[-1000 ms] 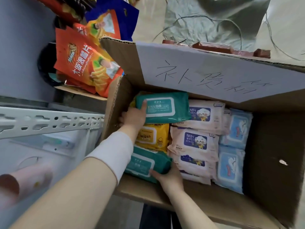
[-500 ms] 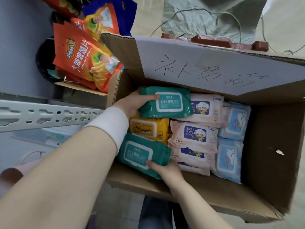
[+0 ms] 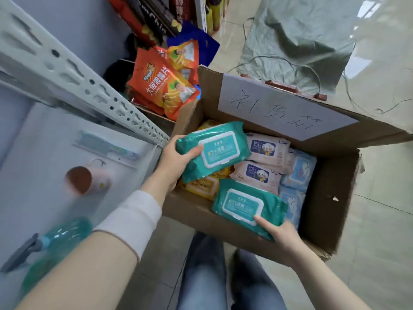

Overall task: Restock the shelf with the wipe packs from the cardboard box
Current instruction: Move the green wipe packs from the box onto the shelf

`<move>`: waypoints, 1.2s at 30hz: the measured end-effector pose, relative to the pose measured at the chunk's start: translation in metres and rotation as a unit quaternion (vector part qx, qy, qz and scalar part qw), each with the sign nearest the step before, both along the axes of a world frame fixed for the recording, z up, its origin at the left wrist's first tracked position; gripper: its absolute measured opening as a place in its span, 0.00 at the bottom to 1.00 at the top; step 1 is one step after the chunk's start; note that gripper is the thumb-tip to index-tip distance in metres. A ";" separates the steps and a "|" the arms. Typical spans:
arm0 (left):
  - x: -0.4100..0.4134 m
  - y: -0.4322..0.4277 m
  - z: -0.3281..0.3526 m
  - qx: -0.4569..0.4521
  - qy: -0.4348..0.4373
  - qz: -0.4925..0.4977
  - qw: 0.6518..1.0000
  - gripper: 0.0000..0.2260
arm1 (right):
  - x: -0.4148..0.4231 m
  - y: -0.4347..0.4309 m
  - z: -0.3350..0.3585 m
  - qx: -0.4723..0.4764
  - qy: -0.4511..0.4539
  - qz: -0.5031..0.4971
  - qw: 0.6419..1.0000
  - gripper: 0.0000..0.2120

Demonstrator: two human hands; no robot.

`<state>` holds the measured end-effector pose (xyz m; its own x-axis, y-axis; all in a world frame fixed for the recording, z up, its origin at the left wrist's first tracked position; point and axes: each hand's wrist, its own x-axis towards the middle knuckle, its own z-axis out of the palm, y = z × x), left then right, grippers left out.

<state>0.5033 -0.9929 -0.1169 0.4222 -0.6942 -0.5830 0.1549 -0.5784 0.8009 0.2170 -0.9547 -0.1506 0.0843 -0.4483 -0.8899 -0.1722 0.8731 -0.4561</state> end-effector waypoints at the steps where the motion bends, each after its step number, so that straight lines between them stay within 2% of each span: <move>1: -0.001 0.013 0.016 -0.016 -0.014 0.018 1.000 0.12 | -0.008 0.002 0.011 -0.011 -0.002 0.014 1.000 0.10; 3: -0.004 0.041 0.056 -0.050 -0.049 0.054 0.996 0.15 | -0.021 0.008 0.034 -0.038 -0.010 0.045 0.998 0.06; 7: -0.013 0.108 0.150 -0.138 -0.087 0.123 0.979 0.21 | -0.035 0.022 0.091 -0.079 -0.046 0.100 0.991 0.05; 9: -0.013 0.145 0.200 -0.183 -0.111 0.148 0.966 0.19 | -0.034 0.027 0.130 -0.099 -0.067 0.138 0.983 0.09; 13: 0.000 0.221 0.300 -0.239 -0.163 0.192 0.938 0.13 | -0.014 0.033 0.213 -0.138 -0.121 0.221 0.958 0.27; 19: 0.052 0.324 0.400 -0.272 -0.216 0.264 0.900 0.08 | 0.063 0.045 0.313 -0.209 -0.202 0.265 0.919 0.21; 26: 0.135 0.426 0.432 -0.301 -0.244 0.364 0.847 0.08 | 0.185 0.079 0.381 -0.237 -0.310 0.302 0.870 0.17; 31: 0.185 0.470 0.420 -0.280 -0.238 0.400 0.840 0.09 | 0.277 0.090 0.410 -0.250 -0.312 0.343 0.850 0.18; 36: 0.250 0.468 0.404 -0.270 -0.223 0.412 0.841 0.10 | 0.386 0.069 0.422 -0.272 -0.311 0.385 0.825 0.16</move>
<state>0.7531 -0.5244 0.2870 0.9827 -0.1724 0.0681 -0.0612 0.0455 0.9971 0.6026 -0.8862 0.2712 0.8957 -0.3665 -0.2517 -0.1652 0.2512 -0.9537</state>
